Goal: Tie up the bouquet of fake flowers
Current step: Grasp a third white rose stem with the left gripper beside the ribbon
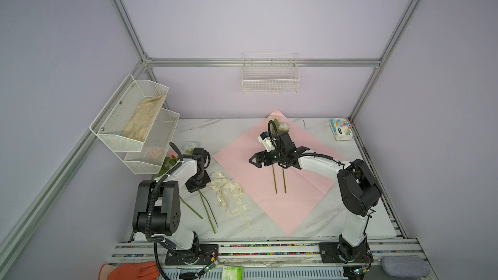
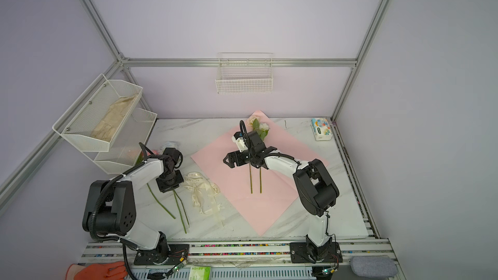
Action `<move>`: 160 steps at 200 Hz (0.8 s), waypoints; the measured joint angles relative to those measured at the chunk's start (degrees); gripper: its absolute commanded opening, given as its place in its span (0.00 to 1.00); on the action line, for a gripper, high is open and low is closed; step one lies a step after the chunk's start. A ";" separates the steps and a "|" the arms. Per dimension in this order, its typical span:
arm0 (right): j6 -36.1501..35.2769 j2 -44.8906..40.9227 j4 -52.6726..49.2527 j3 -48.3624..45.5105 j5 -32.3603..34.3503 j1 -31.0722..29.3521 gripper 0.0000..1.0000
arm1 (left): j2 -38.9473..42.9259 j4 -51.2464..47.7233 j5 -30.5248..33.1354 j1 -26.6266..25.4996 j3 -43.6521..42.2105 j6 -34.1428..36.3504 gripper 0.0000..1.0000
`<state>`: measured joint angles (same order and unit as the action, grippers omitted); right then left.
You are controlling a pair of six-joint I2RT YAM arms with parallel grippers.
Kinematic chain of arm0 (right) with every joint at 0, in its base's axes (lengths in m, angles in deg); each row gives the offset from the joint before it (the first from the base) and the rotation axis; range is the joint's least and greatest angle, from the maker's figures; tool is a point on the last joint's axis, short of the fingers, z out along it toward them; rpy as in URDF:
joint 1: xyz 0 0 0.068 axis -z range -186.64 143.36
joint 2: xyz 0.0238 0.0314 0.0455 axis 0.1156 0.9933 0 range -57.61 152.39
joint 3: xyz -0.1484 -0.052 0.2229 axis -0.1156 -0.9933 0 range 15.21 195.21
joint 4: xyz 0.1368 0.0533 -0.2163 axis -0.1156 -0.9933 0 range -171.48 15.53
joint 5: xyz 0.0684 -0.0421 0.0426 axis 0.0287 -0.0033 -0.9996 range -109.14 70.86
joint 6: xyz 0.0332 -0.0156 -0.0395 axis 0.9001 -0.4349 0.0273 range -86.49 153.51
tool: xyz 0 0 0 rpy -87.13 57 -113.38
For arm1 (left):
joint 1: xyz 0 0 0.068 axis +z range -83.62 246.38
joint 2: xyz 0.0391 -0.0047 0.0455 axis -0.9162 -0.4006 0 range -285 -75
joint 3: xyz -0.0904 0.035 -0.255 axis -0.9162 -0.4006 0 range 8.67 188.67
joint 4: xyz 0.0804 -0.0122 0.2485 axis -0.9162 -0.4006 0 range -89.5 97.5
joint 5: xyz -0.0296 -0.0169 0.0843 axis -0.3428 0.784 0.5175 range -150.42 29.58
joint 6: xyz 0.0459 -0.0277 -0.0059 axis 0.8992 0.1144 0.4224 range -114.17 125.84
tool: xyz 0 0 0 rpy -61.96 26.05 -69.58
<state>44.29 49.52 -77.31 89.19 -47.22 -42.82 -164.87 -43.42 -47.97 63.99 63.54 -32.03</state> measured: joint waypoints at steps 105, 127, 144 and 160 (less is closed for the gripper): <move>-0.20 -3.10 -0.22 -0.74 3.02 0.00 0.96 | 1.75 -1.29 -0.31 -1.44 0.76 1.11 0.12; -0.20 -4.63 -0.13 -0.74 3.52 0.00 0.96 | 2.12 -1.33 1.11 -1.46 2.62 1.38 0.23; -0.20 -4.81 0.04 -0.85 3.63 0.00 0.96 | 1.62 -1.75 2.51 -0.90 3.69 1.79 0.33; -0.20 -4.81 0.00 -1.36 3.63 0.00 0.96 | 0.55 -1.77 3.34 0.31 4.44 3.02 0.37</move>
<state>44.10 44.71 -77.31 87.83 -43.59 -42.82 -164.32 -45.19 -44.63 64.29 67.98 -29.02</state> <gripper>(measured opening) 0.956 0.350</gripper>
